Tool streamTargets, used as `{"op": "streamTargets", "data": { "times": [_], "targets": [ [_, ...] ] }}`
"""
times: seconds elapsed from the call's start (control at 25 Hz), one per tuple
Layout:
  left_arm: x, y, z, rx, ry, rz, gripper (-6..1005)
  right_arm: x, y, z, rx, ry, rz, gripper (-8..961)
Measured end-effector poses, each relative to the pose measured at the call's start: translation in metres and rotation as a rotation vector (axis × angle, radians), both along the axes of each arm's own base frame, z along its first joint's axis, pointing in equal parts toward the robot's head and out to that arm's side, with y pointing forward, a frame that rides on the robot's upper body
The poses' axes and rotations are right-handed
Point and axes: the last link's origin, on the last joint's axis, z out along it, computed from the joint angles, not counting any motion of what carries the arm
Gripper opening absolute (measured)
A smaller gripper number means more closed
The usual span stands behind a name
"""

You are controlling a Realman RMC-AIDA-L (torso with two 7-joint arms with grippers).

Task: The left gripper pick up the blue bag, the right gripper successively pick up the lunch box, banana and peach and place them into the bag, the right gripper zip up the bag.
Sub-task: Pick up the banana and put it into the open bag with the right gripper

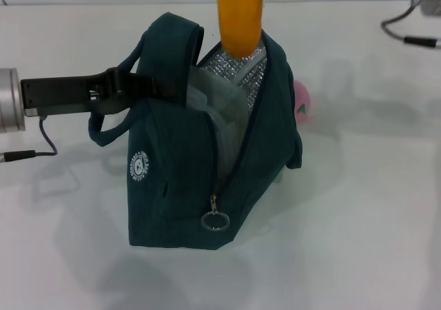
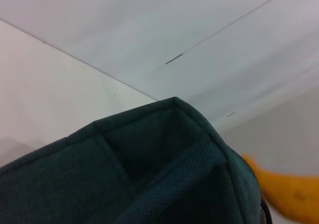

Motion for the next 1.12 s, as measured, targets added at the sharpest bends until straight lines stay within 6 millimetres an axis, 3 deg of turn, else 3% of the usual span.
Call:
{"op": "streamTargets", "data": {
  "times": [0.28, 0.68, 1.12],
  "targets": [
    [0.000, 0.001, 0.000, 0.006, 0.003, 0.002, 35, 0.009, -0.011, -0.022, -0.108, 0.000, -0.009, 535],
    [-0.002, 0.000, 0.000, 0.009, 0.003, 0.010, 35, 0.034, -0.021, -0.034, -0.179, -0.004, -0.088, 553],
    [-0.003, 0.000, -0.001, 0.010, 0.003, 0.012, 36, 0.040, -0.029, -0.048, -0.195, -0.051, -0.069, 573]
  ]
}}
